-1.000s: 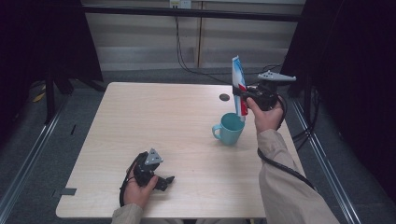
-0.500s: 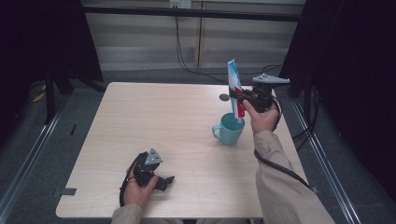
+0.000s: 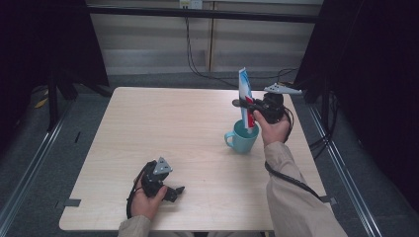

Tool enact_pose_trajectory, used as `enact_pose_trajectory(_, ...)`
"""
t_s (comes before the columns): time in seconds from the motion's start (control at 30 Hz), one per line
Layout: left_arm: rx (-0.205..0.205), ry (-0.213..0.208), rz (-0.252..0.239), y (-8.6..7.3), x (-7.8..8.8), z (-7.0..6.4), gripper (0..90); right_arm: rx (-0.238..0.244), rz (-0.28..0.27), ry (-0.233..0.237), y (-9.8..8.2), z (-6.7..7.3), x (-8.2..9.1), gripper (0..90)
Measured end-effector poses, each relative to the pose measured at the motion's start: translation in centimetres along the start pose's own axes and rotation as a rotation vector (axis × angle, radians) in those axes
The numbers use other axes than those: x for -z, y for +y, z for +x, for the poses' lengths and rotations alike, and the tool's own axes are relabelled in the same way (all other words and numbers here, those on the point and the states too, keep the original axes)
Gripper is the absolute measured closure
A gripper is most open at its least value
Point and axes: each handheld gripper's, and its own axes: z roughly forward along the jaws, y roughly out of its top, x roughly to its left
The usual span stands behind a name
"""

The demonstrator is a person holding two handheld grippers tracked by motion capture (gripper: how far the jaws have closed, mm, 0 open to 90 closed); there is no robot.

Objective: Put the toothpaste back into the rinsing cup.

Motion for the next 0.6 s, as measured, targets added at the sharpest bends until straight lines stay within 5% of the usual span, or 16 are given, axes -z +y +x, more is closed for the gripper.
enact_pose_trajectory(0.6, 0.002, 0.001, -0.002, 0.0, 0.0, 0.0, 0.0, -0.005, -0.009, -0.017, -2.0, -0.3, -0.3, 72.4)
